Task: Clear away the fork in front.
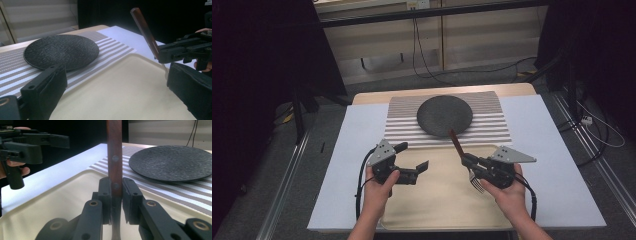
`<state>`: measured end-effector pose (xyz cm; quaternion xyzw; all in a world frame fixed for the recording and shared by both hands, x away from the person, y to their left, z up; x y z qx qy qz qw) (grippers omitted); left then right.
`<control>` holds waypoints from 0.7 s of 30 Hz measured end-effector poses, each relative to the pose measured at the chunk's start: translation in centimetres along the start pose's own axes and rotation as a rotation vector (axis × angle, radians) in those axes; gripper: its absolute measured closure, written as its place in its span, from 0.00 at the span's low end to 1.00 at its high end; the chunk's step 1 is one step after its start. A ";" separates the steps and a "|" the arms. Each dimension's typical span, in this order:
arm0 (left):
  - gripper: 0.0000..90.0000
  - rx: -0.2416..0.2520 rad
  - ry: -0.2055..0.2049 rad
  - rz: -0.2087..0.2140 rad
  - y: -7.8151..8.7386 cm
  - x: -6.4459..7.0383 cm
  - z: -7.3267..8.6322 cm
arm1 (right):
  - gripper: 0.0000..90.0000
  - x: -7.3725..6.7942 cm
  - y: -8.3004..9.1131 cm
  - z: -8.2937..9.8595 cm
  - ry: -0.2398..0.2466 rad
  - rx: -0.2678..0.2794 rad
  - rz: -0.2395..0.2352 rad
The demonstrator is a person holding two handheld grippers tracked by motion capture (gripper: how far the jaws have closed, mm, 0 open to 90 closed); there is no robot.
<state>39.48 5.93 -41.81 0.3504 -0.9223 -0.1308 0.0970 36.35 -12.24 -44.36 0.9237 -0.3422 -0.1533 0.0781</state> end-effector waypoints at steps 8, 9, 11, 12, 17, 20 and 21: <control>0.04 -0.018 0.019 0.027 -0.8 1.0 0.2 | 0.87 -1.3 -1.0 0.3 0.024 -0.015 -0.013; 0.05 -0.022 0.013 0.030 -0.9 1.2 0.2 | 0.87 -1.4 -1.1 0.3 0.029 -0.018 -0.015; 0.07 -0.023 0.028 0.043 -1.3 1.7 0.4 | 0.87 -1.6 -1.2 0.3 0.032 -0.016 -0.020; 0.09 -0.030 0.033 0.039 -1.5 1.9 0.5 | 0.87 -1.7 -1.2 0.3 0.035 -0.017 -0.024; 0.15 -0.023 0.094 0.076 -2.0 2.8 0.2 | 0.87 -2.4 -1.7 0.3 0.061 -0.022 -0.026; 0.21 -0.027 0.111 0.089 -2.1 3.2 0.0 | 0.87 -2.7 -2.1 0.5 0.080 -0.032 -0.031; 0.25 -0.025 0.123 0.094 -2.1 3.3 0.0 | 0.87 -2.8 -2.2 0.5 0.080 -0.035 -0.034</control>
Point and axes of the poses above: each handheld gripper's, and its own axes: y roughly backward along the jaws, z roughly out of its underside, x roughly to its right, the point moved 9 cm from there along -y, roughly forward along the jaws, and after that the axes turned 8 degrees about -z, right-handed, at the moved point
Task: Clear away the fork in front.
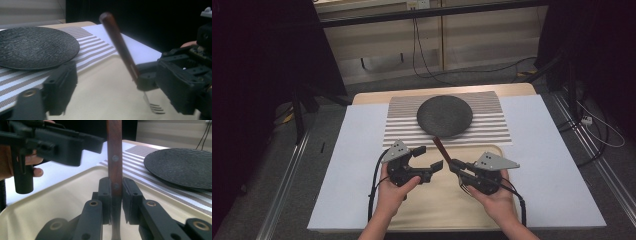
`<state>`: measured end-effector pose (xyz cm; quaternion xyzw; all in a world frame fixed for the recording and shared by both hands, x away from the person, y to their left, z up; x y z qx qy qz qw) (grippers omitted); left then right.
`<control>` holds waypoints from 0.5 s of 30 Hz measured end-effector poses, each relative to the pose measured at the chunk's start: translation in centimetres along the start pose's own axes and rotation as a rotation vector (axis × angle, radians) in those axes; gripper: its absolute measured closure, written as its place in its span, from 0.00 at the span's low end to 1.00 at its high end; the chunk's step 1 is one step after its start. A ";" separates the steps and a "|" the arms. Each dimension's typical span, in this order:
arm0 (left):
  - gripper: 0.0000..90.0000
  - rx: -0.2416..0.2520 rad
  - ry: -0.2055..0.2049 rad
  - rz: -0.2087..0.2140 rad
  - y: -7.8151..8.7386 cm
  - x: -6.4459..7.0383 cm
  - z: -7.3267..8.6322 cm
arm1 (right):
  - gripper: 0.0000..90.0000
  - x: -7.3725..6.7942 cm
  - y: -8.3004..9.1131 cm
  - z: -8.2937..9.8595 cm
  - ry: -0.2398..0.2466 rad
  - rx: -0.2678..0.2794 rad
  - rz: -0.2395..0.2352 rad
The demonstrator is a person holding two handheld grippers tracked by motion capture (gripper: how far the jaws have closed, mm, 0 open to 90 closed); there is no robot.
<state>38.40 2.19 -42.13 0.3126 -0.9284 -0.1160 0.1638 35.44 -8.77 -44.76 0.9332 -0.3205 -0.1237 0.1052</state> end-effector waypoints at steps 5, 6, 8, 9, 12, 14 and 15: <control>0.56 0.010 0.030 0.035 -0.4 0.6 0.0 | 0.87 -0.5 -0.2 0.1 0.017 -0.008 -0.006; 0.58 0.013 0.043 0.047 -0.4 0.7 -0.1 | 0.87 -0.7 -0.3 0.0 0.022 -0.009 -0.009; 0.64 0.023 0.053 0.063 -0.5 1.0 -0.2 | 0.87 -1.1 -0.4 0.0 0.040 -0.014 -0.014; 0.70 0.025 0.051 0.058 -0.5 0.9 -0.2 | 0.87 -1.3 -0.4 -0.1 0.039 -0.007 -0.017; 0.82 0.049 0.092 0.119 -0.2 1.4 -0.6 | 0.87 -1.8 -0.4 -0.5 0.044 0.008 -0.027; 0.87 0.050 0.086 0.138 0.1 1.6 -0.9 | 0.87 -2.0 -0.5 -0.6 0.056 0.020 -0.032; 0.88 0.047 0.081 0.138 0.2 1.7 -0.9 | 0.87 -2.2 -0.5 -0.6 0.056 0.023 -0.038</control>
Point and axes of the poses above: each handheld gripper's, and its own axes: y roughly backward along the jaws, z roughly out of its underside, x roughly to its right, the point moved 9 cm from there along -y, roughly forward along the jaws, and after that the axes turned 8 degrees about -z, right-handed, at the moved point
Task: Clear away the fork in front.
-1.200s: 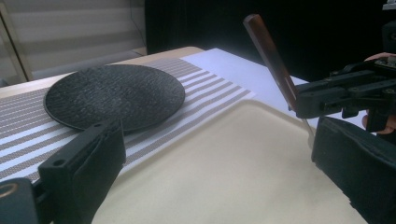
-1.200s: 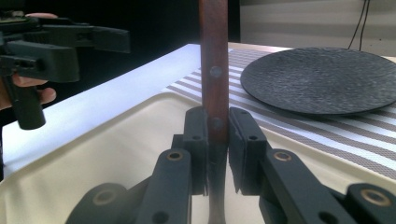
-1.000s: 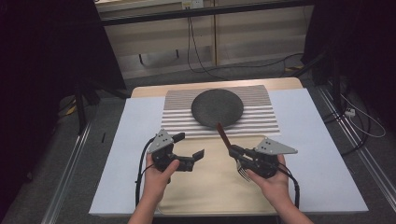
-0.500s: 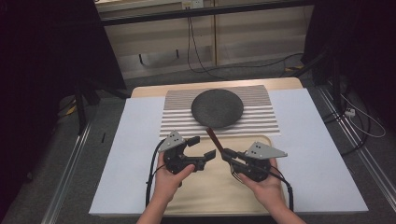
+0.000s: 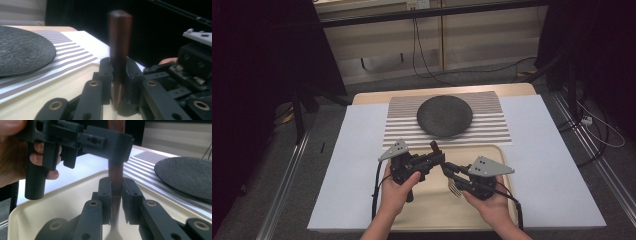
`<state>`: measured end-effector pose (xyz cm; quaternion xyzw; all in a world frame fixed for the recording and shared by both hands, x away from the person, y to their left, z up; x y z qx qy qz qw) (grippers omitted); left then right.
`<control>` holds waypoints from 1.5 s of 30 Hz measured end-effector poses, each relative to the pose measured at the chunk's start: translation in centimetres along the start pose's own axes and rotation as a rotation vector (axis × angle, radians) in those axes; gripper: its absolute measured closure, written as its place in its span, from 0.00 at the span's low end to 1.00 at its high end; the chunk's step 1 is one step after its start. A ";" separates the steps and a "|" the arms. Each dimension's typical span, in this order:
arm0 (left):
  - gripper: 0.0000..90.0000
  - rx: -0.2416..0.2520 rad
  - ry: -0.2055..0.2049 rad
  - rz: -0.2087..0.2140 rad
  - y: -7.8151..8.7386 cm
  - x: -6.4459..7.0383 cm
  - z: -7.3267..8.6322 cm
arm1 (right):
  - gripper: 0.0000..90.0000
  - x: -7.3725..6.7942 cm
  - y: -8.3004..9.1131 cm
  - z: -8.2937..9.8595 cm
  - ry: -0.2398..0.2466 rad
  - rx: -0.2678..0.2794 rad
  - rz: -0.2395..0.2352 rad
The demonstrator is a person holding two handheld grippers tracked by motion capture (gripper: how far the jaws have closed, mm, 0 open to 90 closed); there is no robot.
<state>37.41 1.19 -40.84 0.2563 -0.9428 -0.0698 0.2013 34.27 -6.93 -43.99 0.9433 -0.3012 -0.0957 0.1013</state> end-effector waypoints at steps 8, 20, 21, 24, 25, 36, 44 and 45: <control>0.89 -0.019 0.034 -0.012 2.1 -1.6 -1.1 | 0.76 1.1 1.1 0.3 -0.005 0.006 0.005; 0.89 -0.099 0.038 -0.036 4.1 -3.4 -0.9 | 0.52 4.4 3.3 1.0 -0.052 0.017 0.075; 0.90 -0.103 0.037 -0.040 4.1 -3.5 -0.8 | 0.51 4.5 3.4 1.0 -0.055 0.015 0.079; 0.90 -0.119 0.038 -0.041 4.5 -3.9 -0.7 | 0.47 5.1 3.7 1.2 -0.058 0.019 0.096; 0.90 -0.122 0.041 -0.039 4.6 -4.0 -0.6 | 0.46 5.3 3.8 1.2 -0.062 0.021 0.103; 0.90 -0.163 0.082 -0.035 6.2 -5.1 -0.3 | 0.34 7.2 4.9 1.5 -0.109 0.034 0.168; 0.90 -0.194 0.086 -0.041 7.3 -5.5 -0.2 | 0.28 7.4 4.9 1.5 -0.082 0.018 0.182; 0.90 -0.200 0.084 -0.042 7.4 -5.5 -0.2 | 0.27 7.5 4.9 1.6 -0.081 0.017 0.184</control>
Point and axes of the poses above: each handheld gripper's, and its own axes: y roughly backward along the jaws, z roughly out of its underside, x roughly to its right, the point moved 9 cm from there along -y, roughly forward along the jaws, and after that the axes turned 8 degrees about -z, right-handed, at the moved point
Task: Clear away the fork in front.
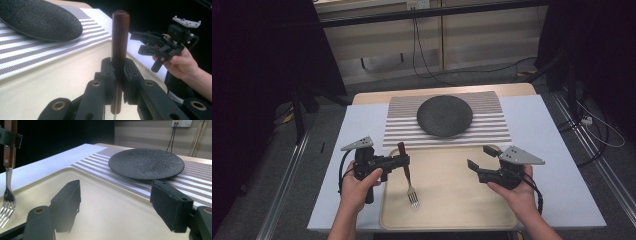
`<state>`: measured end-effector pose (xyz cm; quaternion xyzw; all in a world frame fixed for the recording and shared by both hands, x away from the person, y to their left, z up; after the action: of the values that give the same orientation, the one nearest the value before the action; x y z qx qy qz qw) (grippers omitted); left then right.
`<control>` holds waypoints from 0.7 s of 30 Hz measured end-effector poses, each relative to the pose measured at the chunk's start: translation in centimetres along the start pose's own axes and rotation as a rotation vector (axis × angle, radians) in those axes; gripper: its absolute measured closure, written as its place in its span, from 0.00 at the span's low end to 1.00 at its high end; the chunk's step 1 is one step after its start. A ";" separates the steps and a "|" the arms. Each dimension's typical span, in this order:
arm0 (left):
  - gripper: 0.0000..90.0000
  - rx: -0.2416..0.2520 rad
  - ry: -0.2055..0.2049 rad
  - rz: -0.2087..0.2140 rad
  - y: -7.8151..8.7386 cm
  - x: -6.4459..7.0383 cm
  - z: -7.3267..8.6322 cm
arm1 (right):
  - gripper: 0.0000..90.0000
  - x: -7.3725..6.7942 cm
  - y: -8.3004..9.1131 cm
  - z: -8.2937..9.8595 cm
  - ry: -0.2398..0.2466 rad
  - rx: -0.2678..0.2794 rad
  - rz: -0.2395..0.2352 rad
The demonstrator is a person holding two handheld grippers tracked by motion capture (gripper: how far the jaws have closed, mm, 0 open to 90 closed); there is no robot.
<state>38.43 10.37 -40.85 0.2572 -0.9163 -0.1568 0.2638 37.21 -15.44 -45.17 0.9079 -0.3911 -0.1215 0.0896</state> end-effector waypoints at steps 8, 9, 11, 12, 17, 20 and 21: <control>0.90 -0.036 0.029 0.003 0.8 -0.7 0.3 | 0.27 0.3 0.1 0.0 -0.007 0.002 0.006; 0.90 -0.044 0.034 0.004 0.8 -0.7 0.4 | 0.26 0.3 0.1 0.1 -0.007 0.001 0.006; 0.90 -0.059 0.035 0.010 0.8 -0.8 0.6 | 0.26 0.3 0.1 0.1 -0.005 -0.001 0.008; 0.90 -0.066 0.039 0.004 0.6 -0.9 0.7 | 0.26 0.3 0.1 0.1 -0.005 -0.001 0.008; 0.90 -0.075 0.043 -0.008 0.0 -1.2 1.2 | 0.26 0.4 0.2 0.0 -0.003 -0.003 0.010; 0.88 -0.077 0.021 -0.040 -0.5 -1.8 1.5 | 0.26 0.6 0.3 0.0 0.004 -0.003 0.012; 0.88 -0.084 0.025 -0.043 -0.7 -1.9 1.7 | 0.26 0.6 0.3 0.1 0.004 -0.004 0.011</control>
<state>39.12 11.10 -43.28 0.2675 -0.8999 -0.1975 0.2824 37.39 -16.07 -45.24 0.9057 -0.3958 -0.1202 0.0930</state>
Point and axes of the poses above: each handheld gripper's, and its own axes: y roughly backward along the jaws, z roughly out of its underside, x roughly to its right, the point moved 9 cm from there along -y, roughly forward along the jaws, and after that the axes turned 8 degrees about -z, right-handed, at the moved point
